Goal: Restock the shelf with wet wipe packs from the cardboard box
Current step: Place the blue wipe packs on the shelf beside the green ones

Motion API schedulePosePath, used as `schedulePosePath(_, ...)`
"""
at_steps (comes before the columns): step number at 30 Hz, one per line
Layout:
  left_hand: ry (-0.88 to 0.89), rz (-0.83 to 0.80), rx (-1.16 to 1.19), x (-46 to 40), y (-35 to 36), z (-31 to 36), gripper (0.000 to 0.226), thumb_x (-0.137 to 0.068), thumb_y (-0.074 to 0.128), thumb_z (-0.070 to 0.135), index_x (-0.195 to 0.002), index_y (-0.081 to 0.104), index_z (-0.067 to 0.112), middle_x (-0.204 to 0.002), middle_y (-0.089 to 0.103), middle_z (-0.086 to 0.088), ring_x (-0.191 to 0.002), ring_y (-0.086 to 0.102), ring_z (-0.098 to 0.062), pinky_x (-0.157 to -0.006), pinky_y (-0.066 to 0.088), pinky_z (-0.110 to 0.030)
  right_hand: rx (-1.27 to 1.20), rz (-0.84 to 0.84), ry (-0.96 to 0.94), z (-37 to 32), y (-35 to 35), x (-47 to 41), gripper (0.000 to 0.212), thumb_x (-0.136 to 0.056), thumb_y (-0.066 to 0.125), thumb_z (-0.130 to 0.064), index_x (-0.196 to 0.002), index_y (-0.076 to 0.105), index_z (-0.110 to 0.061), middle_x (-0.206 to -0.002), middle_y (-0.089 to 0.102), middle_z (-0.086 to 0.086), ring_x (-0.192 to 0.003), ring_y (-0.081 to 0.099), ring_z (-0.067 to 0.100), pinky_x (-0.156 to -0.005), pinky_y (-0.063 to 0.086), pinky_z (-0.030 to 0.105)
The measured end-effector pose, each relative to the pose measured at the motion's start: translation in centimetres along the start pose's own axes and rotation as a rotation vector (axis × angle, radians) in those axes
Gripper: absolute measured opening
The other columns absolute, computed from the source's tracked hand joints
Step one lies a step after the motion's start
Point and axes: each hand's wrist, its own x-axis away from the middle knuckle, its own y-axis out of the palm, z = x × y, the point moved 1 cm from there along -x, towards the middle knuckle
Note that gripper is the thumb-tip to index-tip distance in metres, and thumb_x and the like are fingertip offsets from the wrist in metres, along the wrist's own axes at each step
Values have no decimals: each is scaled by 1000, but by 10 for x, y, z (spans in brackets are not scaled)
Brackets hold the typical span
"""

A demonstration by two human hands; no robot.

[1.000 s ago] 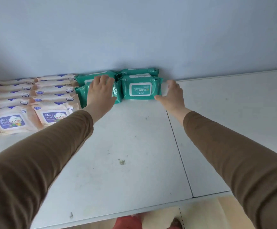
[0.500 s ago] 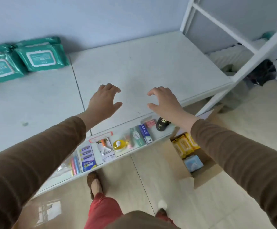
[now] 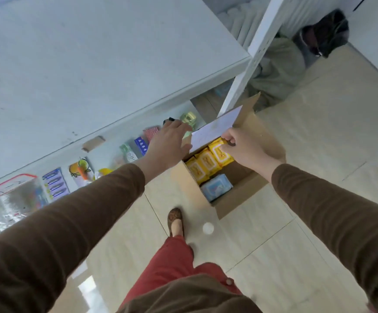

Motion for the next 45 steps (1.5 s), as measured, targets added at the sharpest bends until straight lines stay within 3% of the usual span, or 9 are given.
schedulePosePath(9, -149, -348, 29, -59, 159, 31, 49, -87, 61, 24, -135, 50, 20, -130, 52, -4, -124, 45, -27, -93, 47, -45, -92, -305, 237, 160, 51, -36, 39, -95, 60, -31, -132, 55, -18, -127, 60, 0, -115, 59, 19, -91, 47, 33)
schedulePosePath(16, -367, -533, -26, -74, 283, 35, 52, -89, 63, 29, -137, 46, 22, -136, 49, -1, -131, 39, -23, -96, 44, -42, -36, -529, 253, 266, 104, -93, 44, -95, 59, -28, -137, 53, -15, -136, 58, 5, -120, 57, 22, -89, 44, 29)
schedulePosePath(22, -473, -651, -65, -85, 390, 17, 59, -90, 61, 45, -139, 45, 17, -137, 50, -5, -127, 45, -28, -98, 46, -45, -15, -603, 257, 331, 172, -141, 45, -99, 51, -28, -141, 51, -14, -142, 55, 7, -125, 55, 25, -100, 46, 33)
schedulePosePath(26, -493, -678, -107, -88, 446, -3, 61, -91, 59, 51, -139, 45, 16, -136, 50, -6, -124, 50, -29, -93, 50, -47, -38, -617, 297, 357, 216, -162, 44, -101, 47, -25, -142, 51, -13, -142, 55, 7, -126, 54, 24, -95, 42, 29)
schedulePosePath(33, -556, -638, -89, -76, 494, -15, 56, -86, 67, 43, -128, 46, 14, -125, 55, -11, -111, 56, -33, -88, 45, -42, -128, -614, 370, 383, 256, -184, 39, -101, 44, -15, -138, 55, -11, -142, 55, 7, -127, 54, 25, -106, 42, 31)
schedulePosePath(37, -529, -648, -198, -77, 496, -22, 66, -80, 70, 54, -129, 47, 16, -135, 44, -12, -128, 39, -33, -97, 39, -44, -211, -598, 442, 389, 262, -192, 37, -101, 42, -10, -134, 58, -12, -136, 58, 10, -121, 59, 27, -105, 47, 38)
schedulePosePath(40, -576, -719, 23, -85, 501, -32, 78, -70, 83, 44, -127, 42, 12, -132, 46, -13, -124, 45, -35, -97, 44, -43, -259, -585, 506, 391, 266, -195, 37, -101, 40, -8, -134, 58, -12, -135, 58, 10, -122, 58, 27, -103, 48, 38)
schedulePosePath(43, -570, -810, -15, -83, 506, -35, 98, -62, 85, 52, -136, 35, 13, -134, 46, -10, -124, 42, -35, -100, 43, -46, -301, -615, 560, 387, 272, -199, 38, -102, 47, -15, -140, 51, -9, -132, 55, 10, -120, 54, 27, -103, 48, 41)
schedulePosePath(45, -548, -845, -81, -81, 508, -38, 103, -61, 82, 61, -139, 35, 13, -137, 45, -8, -127, 38, -33, -101, 42, -47, -365, -654, 619, 385, 279, -203, 46, -102, 51, -27, -145, 44, -10, -140, 50, 10, -128, 49, 27, -102, 46, 41)
